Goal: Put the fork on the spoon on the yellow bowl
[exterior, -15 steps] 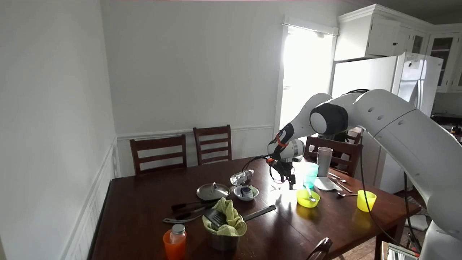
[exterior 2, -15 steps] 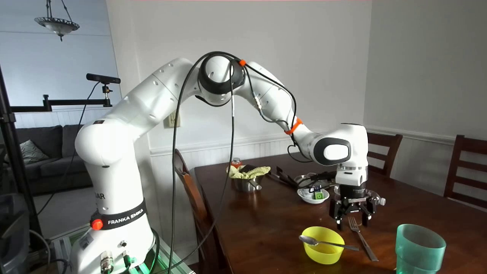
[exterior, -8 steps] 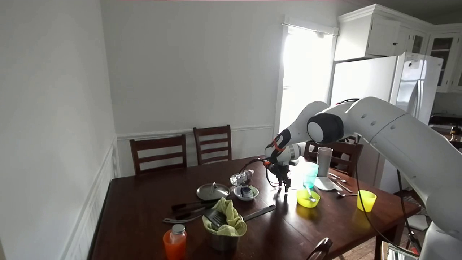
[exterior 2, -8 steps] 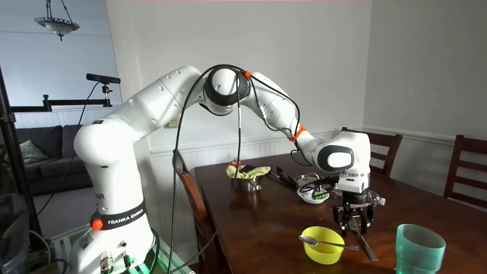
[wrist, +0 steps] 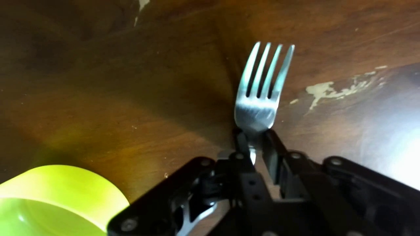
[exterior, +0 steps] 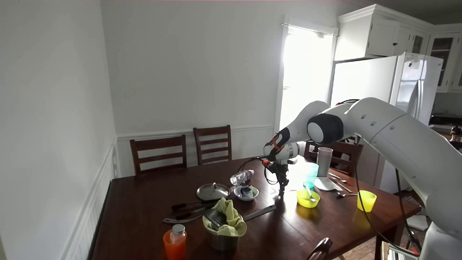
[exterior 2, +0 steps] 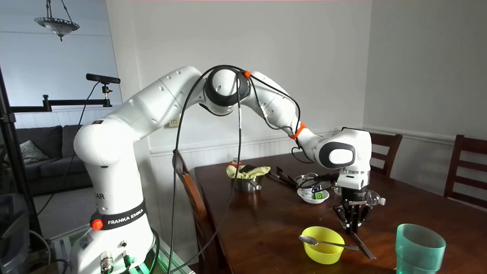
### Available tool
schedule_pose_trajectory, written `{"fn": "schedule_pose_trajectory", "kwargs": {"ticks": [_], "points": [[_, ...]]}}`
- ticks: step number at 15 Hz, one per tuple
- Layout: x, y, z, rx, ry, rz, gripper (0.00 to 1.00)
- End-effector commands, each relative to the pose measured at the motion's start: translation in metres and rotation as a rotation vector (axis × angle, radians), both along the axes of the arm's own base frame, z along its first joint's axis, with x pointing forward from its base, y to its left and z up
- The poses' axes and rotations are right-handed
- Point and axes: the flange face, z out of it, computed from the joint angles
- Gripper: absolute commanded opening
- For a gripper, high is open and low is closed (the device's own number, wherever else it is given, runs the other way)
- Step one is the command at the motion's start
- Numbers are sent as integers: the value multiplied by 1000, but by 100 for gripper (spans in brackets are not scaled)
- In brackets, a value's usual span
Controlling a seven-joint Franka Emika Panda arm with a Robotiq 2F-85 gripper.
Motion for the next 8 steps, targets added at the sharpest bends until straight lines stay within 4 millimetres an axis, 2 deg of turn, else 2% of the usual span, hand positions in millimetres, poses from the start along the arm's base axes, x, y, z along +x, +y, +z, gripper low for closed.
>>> {"fn": "schedule_pose_trajectory", "kwargs": {"ticks": [1,3,8], "points": [[3,1,5,44,-35,-8,0],[4,6,6,54,-39,4,2],[-8,31,44,33,-18,172,2]]}}
